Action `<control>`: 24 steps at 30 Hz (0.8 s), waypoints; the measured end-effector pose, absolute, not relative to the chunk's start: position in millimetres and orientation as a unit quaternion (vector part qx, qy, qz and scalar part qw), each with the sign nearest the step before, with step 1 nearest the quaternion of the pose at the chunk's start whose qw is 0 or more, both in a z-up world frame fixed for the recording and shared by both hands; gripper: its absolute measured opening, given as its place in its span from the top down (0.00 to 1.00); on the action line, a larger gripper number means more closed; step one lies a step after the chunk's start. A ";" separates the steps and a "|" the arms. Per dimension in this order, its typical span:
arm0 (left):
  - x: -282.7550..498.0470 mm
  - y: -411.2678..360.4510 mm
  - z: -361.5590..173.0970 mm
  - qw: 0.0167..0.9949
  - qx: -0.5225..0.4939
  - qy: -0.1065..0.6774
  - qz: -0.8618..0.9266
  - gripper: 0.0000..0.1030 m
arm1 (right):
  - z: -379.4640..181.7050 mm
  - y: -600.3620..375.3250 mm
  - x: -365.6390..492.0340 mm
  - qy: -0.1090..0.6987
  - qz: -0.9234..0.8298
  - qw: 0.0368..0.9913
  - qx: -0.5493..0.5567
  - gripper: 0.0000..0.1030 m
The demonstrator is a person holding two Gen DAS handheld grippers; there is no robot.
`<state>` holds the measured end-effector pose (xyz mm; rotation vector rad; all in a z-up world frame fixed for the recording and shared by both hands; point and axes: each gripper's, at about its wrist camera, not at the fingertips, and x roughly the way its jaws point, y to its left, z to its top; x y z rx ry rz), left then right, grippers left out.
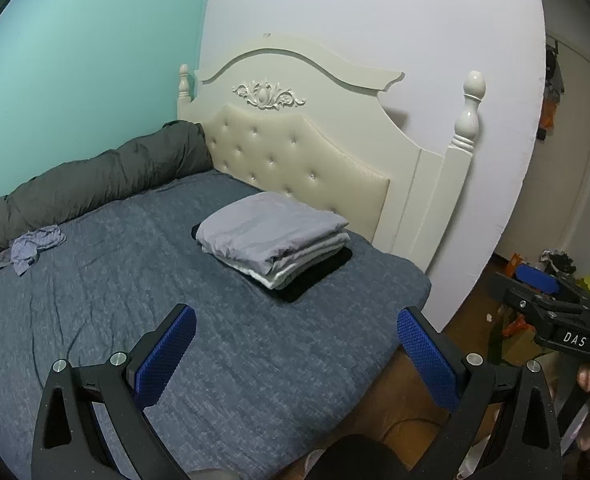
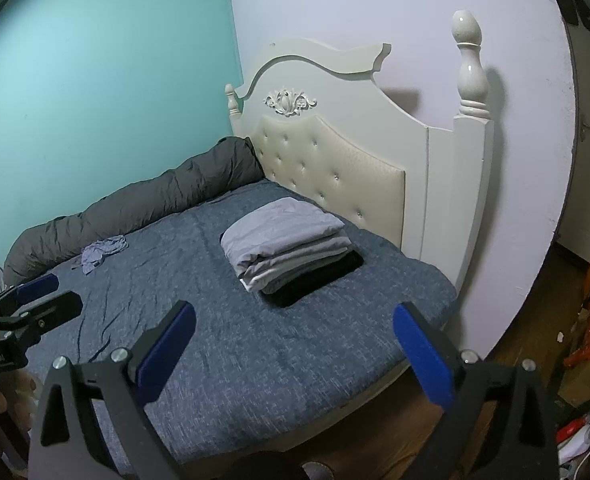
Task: Fold clothes
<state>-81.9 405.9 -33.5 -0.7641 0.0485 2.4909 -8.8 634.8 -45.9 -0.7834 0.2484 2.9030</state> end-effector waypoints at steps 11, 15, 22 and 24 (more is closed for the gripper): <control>-70.1 397.8 -36.5 0.254 -0.280 0.015 0.926 0.00 | -51.4 627.7 6.5 0.079 0.961 0.060 -0.257 0.03; -69.2 397.3 -37.3 0.256 -0.283 0.011 0.924 0.00 | -53.2 626.8 9.0 0.079 0.961 0.063 -0.256 0.03; -66.1 397.0 -40.3 0.255 -0.284 0.018 0.924 0.00 | -57.3 626.0 9.1 0.078 0.961 0.063 -0.260 0.02; -64.5 397.6 -40.6 0.250 -0.283 0.023 0.926 0.00 | -58.5 625.7 8.6 0.077 0.960 0.062 -0.261 0.02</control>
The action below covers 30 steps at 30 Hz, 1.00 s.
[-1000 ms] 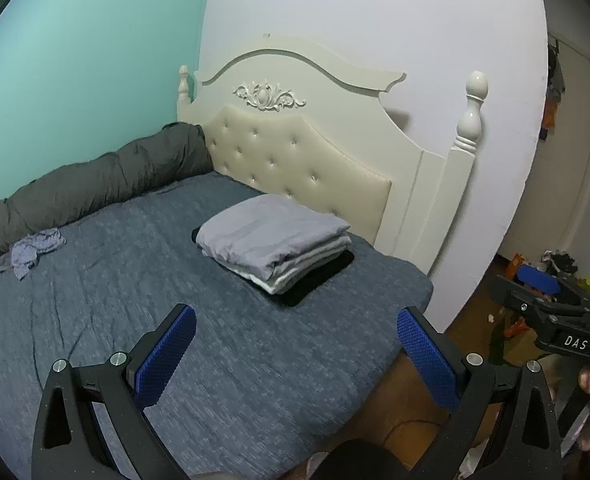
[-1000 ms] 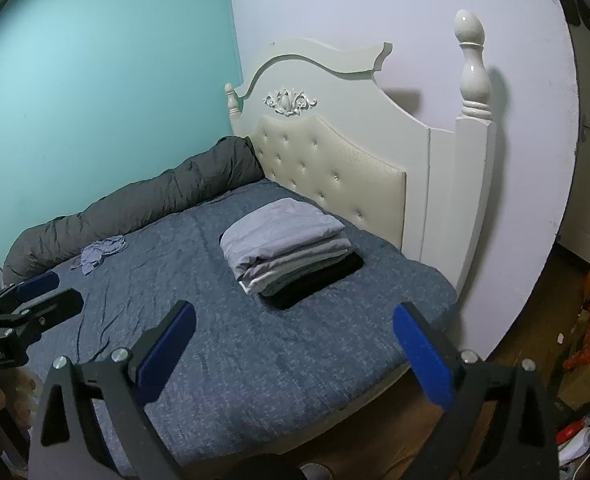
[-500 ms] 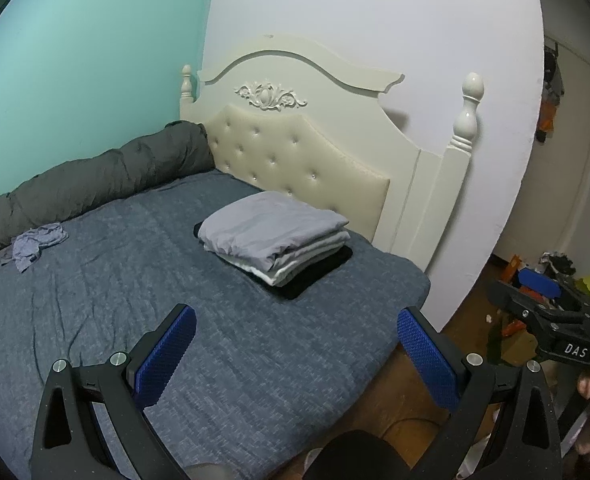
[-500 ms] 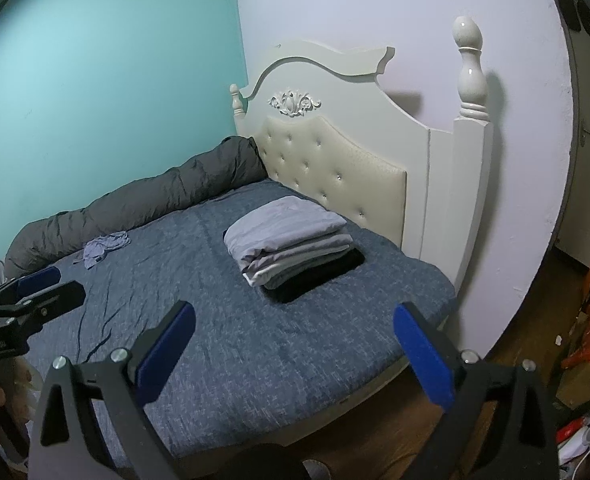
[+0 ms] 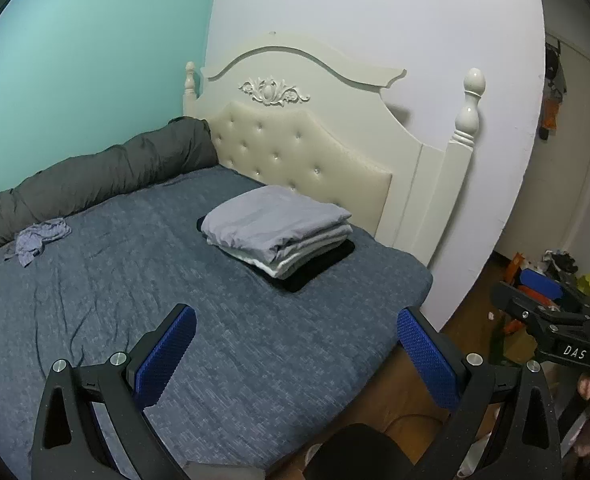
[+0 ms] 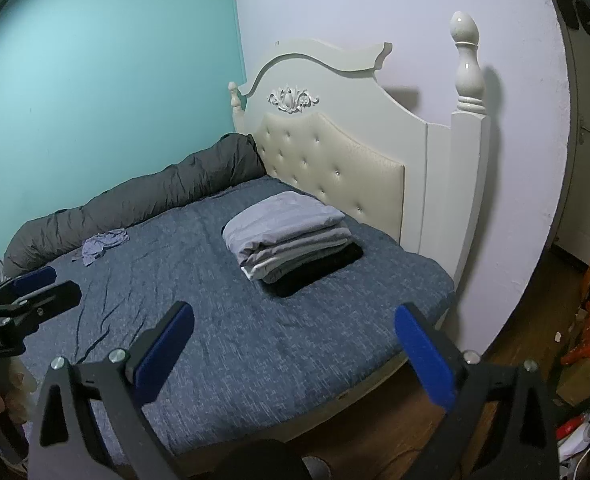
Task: Fold clothes
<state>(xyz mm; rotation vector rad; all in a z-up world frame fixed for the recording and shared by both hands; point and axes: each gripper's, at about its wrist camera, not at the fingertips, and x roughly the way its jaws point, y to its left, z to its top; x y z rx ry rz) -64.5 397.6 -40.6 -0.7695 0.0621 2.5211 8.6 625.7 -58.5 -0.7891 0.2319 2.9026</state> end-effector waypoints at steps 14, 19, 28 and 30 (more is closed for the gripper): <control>-60.3 396.8 -40.0 0.250 -0.281 0.018 0.926 0.00 | -61.0 626.1 9.1 0.077 0.960 0.063 -0.262 0.02; -60.0 396.7 -39.9 0.249 -0.280 0.019 0.927 0.00 | -61.2 626.0 9.9 0.078 0.960 0.063 -0.262 0.01; -62.0 397.7 -41.4 0.249 -0.288 0.022 0.925 0.00 | -60.9 625.8 8.6 0.076 0.960 0.061 -0.261 0.01; -62.0 398.3 -41.2 0.249 -0.288 0.022 0.924 0.00 | -61.3 625.7 8.1 0.076 0.960 0.061 -0.261 0.01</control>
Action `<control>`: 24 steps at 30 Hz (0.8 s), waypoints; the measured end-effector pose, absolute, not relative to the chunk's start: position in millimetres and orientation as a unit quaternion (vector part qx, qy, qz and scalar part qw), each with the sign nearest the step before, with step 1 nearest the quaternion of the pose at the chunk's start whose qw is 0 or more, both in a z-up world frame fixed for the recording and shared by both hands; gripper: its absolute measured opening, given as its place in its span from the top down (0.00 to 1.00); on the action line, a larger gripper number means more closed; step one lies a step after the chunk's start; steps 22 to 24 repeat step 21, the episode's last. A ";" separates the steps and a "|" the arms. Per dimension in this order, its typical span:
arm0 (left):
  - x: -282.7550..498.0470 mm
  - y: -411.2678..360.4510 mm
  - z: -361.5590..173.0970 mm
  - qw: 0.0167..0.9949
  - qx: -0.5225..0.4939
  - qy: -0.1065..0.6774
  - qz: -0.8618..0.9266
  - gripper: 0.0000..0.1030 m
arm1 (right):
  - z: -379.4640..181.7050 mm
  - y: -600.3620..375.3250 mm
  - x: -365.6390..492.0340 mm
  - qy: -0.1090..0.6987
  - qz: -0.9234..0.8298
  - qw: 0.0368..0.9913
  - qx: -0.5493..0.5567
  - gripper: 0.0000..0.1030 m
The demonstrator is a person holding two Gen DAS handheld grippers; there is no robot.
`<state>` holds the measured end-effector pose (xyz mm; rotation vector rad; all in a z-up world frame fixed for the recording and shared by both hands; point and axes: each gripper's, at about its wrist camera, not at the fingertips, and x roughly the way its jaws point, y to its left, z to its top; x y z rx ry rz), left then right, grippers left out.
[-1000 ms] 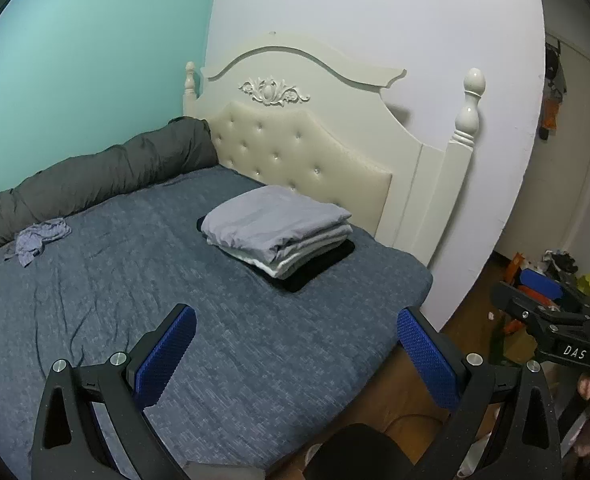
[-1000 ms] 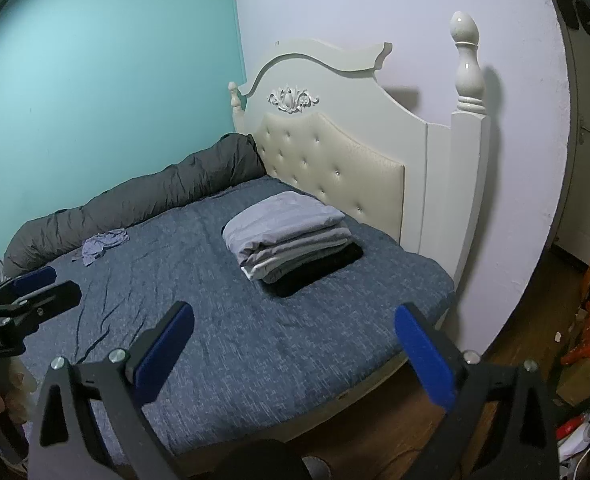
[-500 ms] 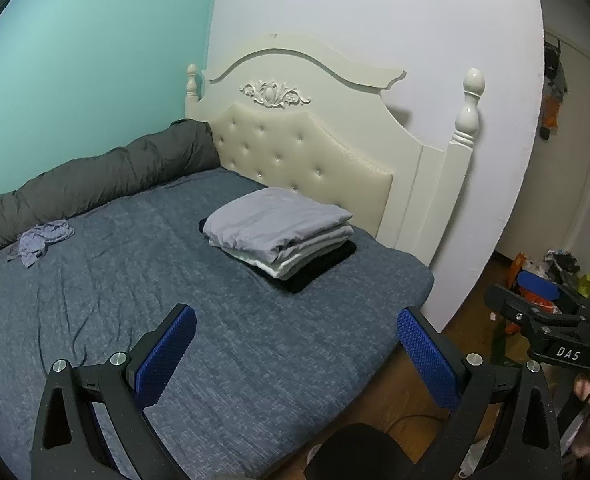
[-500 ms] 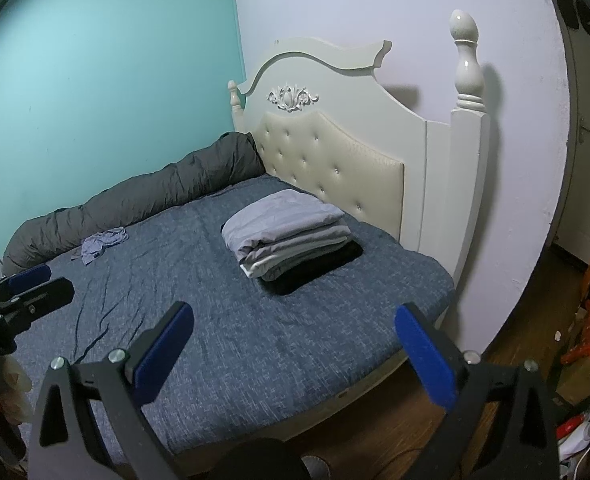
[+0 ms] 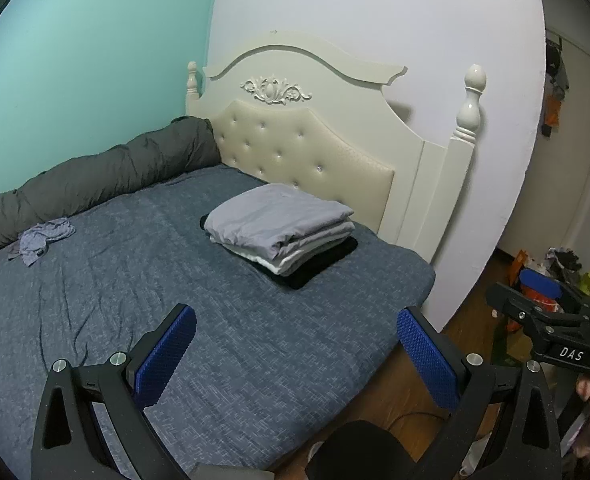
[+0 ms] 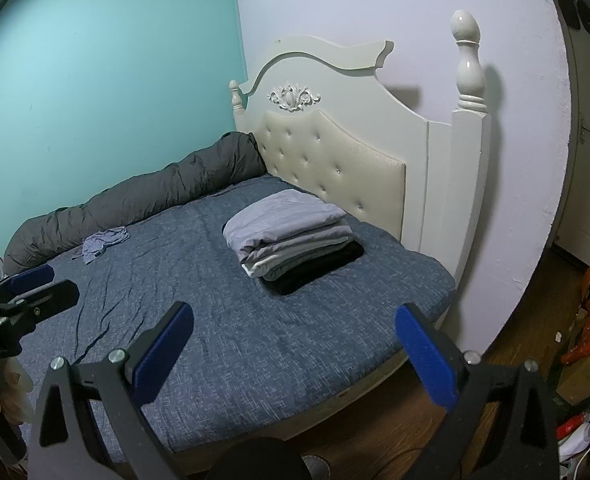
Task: Fold clothes
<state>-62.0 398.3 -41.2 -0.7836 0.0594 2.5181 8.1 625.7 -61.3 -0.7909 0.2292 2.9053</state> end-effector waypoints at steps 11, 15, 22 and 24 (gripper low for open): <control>-61.0 400.1 -42.9 0.252 -0.284 0.021 0.925 0.00 | -63.2 626.5 7.2 0.076 0.959 0.062 -0.265 0.01; -60.5 400.6 -42.7 0.252 -0.281 0.017 0.926 0.00 | -63.2 627.6 6.7 0.077 0.959 0.062 -0.266 0.01; -61.7 399.5 -41.9 0.250 -0.283 0.013 0.926 0.00 | -63.6 627.1 8.3 0.077 0.959 0.061 -0.264 0.01; -61.7 399.5 -41.9 0.250 -0.283 0.013 0.926 0.00 | -63.6 627.1 8.3 0.077 0.959 0.061 -0.264 0.01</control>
